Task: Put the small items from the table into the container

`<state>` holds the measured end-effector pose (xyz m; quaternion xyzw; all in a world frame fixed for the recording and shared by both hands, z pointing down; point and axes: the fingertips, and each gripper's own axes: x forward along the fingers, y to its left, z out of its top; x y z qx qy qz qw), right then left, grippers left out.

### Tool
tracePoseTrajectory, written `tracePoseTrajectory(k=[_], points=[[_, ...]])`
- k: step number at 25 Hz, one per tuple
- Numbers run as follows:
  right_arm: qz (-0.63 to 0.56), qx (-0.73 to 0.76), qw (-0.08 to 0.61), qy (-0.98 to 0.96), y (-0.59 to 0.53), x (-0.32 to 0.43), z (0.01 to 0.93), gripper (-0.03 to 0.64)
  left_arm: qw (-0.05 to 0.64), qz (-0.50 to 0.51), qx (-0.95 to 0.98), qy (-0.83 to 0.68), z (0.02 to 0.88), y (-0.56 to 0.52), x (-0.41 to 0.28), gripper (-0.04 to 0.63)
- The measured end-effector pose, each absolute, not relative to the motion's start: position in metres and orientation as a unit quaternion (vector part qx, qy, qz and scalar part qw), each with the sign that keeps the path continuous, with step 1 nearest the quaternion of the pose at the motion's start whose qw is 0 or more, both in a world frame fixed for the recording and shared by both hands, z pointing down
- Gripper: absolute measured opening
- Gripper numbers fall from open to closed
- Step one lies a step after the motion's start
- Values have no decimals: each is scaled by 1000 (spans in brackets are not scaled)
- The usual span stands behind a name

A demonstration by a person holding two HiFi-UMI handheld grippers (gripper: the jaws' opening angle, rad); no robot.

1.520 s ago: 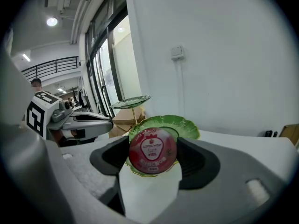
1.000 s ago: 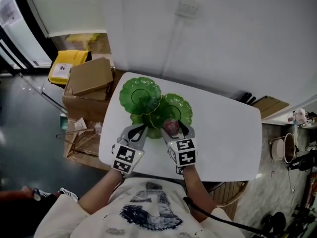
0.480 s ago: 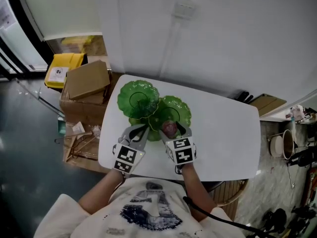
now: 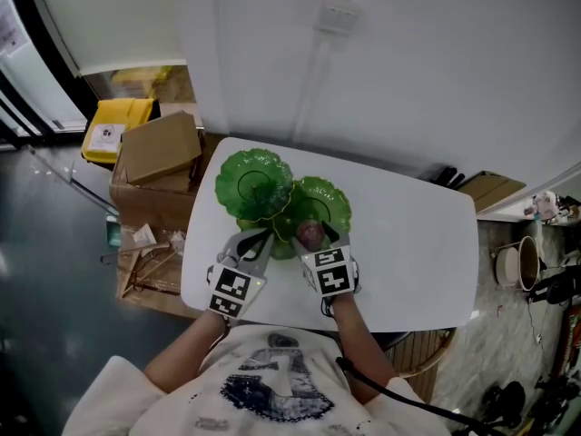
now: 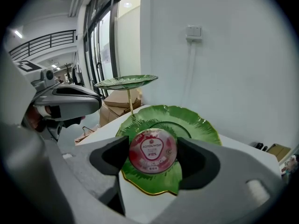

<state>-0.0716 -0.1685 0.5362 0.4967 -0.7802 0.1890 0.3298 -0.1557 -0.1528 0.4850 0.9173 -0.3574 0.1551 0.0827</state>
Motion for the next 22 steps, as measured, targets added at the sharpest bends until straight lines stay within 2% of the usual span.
tracePoseTrajectory(k=[22], points=[[174,519,309,-778,-168,-67,527,321,90,156,916,-358,489,-145,-158,-11]])
